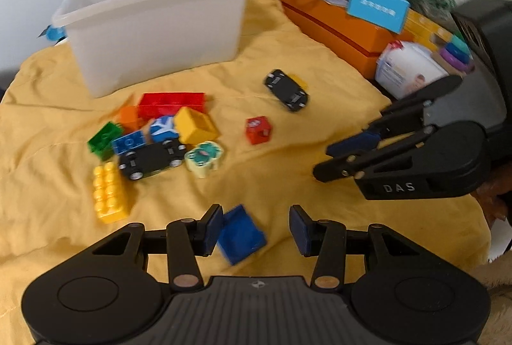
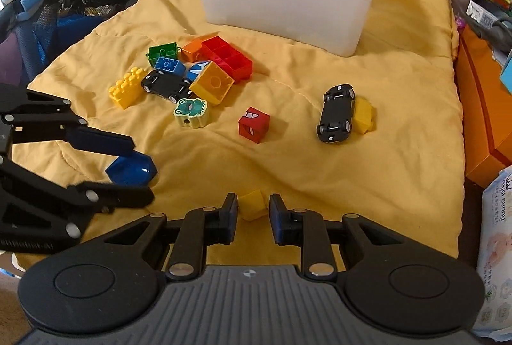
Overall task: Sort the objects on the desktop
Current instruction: 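Grasp a small yellow brick with the right tool while the left holds the blue brick, then carry both bricks over the white bin and open both tools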
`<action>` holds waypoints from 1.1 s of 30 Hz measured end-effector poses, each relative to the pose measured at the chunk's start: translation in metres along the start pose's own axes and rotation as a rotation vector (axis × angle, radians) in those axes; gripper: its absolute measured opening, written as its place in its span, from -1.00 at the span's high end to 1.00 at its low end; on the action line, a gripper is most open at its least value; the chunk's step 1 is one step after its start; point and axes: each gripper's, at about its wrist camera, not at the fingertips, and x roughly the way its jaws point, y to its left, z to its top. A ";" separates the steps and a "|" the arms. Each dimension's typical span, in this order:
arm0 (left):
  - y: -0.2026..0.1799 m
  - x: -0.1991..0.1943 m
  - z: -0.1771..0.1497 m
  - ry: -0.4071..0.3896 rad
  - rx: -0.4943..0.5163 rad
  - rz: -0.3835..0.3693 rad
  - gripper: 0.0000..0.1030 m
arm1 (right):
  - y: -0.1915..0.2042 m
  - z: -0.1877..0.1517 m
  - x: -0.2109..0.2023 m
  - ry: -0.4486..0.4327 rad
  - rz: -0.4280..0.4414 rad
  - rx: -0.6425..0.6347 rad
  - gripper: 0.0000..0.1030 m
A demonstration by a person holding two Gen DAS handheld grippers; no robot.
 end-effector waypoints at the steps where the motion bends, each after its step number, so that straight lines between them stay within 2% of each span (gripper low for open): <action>1: -0.003 0.000 0.000 -0.002 0.007 -0.001 0.03 | 0.000 0.000 0.000 -0.002 0.001 -0.002 0.52; 8: -0.003 -0.018 -0.001 -0.043 -0.037 0.023 0.03 | -0.005 -0.004 -0.004 -0.021 0.013 -0.004 0.43; 11: 0.004 -0.023 -0.003 -0.024 -0.066 0.046 0.01 | -0.003 -0.006 -0.013 -0.045 -0.007 -0.048 0.13; 15: 0.013 -0.016 -0.011 0.016 -0.126 0.047 0.01 | 0.004 -0.016 -0.015 -0.025 -0.032 -0.139 0.14; 21: 0.017 0.002 -0.010 0.043 -0.150 0.049 0.02 | 0.006 -0.010 0.000 -0.027 -0.031 -0.139 0.17; 22: 0.017 0.006 -0.010 0.058 -0.150 0.048 0.03 | 0.008 -0.008 0.004 -0.023 -0.034 -0.150 0.19; 23: 0.016 0.010 -0.010 0.076 -0.148 0.049 0.15 | 0.008 -0.007 0.007 -0.017 -0.029 -0.156 0.21; 24: 0.015 0.011 -0.011 0.084 -0.141 0.043 0.21 | 0.008 -0.006 0.009 -0.012 -0.018 -0.153 0.36; 25: 0.014 0.011 -0.011 0.080 -0.125 0.036 0.23 | 0.007 -0.004 0.010 -0.010 -0.001 -0.143 0.45; 29: 0.021 0.003 -0.002 0.046 -0.117 0.016 0.24 | 0.006 0.003 0.006 -0.011 0.014 -0.144 0.47; 33: 0.038 -0.019 0.032 -0.053 -0.101 0.038 0.24 | 0.001 0.035 -0.008 -0.093 -0.012 -0.163 0.47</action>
